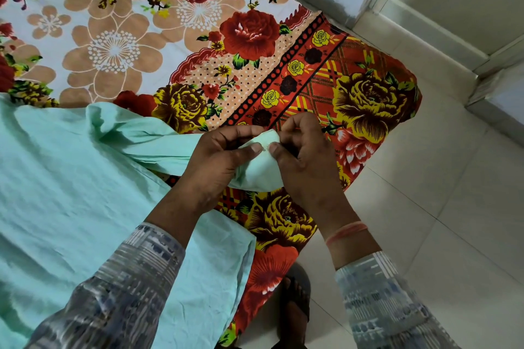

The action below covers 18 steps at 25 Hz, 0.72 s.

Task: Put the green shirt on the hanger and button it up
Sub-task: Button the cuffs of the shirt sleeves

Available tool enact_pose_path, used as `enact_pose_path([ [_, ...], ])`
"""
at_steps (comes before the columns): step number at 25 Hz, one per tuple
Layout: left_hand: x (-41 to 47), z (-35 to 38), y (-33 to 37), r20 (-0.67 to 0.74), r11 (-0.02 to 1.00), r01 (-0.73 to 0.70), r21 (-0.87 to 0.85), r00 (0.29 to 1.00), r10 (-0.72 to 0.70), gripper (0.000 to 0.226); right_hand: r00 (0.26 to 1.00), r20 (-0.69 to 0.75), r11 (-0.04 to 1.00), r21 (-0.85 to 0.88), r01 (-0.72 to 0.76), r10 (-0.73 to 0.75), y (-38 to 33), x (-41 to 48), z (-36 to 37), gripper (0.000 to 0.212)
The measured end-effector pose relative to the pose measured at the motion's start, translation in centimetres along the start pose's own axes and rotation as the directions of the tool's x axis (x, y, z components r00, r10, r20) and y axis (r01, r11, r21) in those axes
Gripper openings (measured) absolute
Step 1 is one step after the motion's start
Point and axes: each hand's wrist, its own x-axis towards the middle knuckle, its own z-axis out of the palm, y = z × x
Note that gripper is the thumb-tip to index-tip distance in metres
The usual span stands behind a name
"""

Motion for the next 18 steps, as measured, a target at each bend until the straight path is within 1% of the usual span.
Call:
enact_pose_path([
  [2, 0.1, -0.1, -0.3, -0.007, 0.999, 0.015, -0.030, 1.000, -0.015, 0.033, 0.996, 0.047, 0.994, 0.065, -0.085, 0.082, 0.0, 0.0, 0.3, 0.022],
  [5, -0.3, 0.2, 0.0, 0.013, 0.999, 0.034, -0.022, 0.999, -0.033, 0.031, 0.972, 0.135, 0.947, 0.234, -0.222, 0.194, 0.3, -0.1, 0.2, 0.027],
  [6, -0.5, 0.3, 0.1, 0.007, 1.000, 0.016, 0.002, 1.000, -0.016, 0.030, 0.963, 0.161, 0.924, 0.287, -0.253, 0.214, 0.3, -0.2, 0.1, 0.028],
  [8, -0.8, 0.8, 0.2, -0.018, 0.998, -0.030, 0.051, 0.999, 0.031, 0.028, 0.952, 0.196, 0.896, 0.337, -0.289, 0.234, 0.5, -0.4, -0.1, 0.028],
  [9, -0.9, 1.1, 0.2, -0.033, 0.998, -0.032, 0.055, 0.999, 0.034, 0.027, 0.950, 0.202, 0.895, 0.334, -0.295, 0.238, 0.4, -0.5, -0.2, 0.029],
  [11, -1.0, 1.6, 0.2, -0.065, 1.000, 0.000, 0.030, 0.998, 0.002, 0.025, 0.952, 0.191, 0.919, 0.272, -0.284, 0.238, 0.6, -0.4, -0.2, 0.030],
  [14, -0.9, 1.8, 0.4, -0.087, 0.998, 0.027, -0.061, 0.996, -0.032, 0.021, 0.969, 0.168, 0.965, 0.160, -0.206, 0.179, 0.5, -0.3, 0.1, 0.035],
  [16, -0.8, 1.5, 0.5, -0.040, 0.996, 0.025, -0.087, 0.999, -0.028, 0.033, 0.982, 0.156, 0.985, 0.112, -0.128, 0.110, 0.2, -0.5, 0.2, 0.031],
  [18, -1.0, 1.2, 0.6, 0.001, 0.999, 0.005, -0.035, 1.000, -0.005, 0.042, 0.983, 0.153, 0.990, 0.081, -0.111, 0.098, -0.2, -0.5, 0.2, 0.026],
])
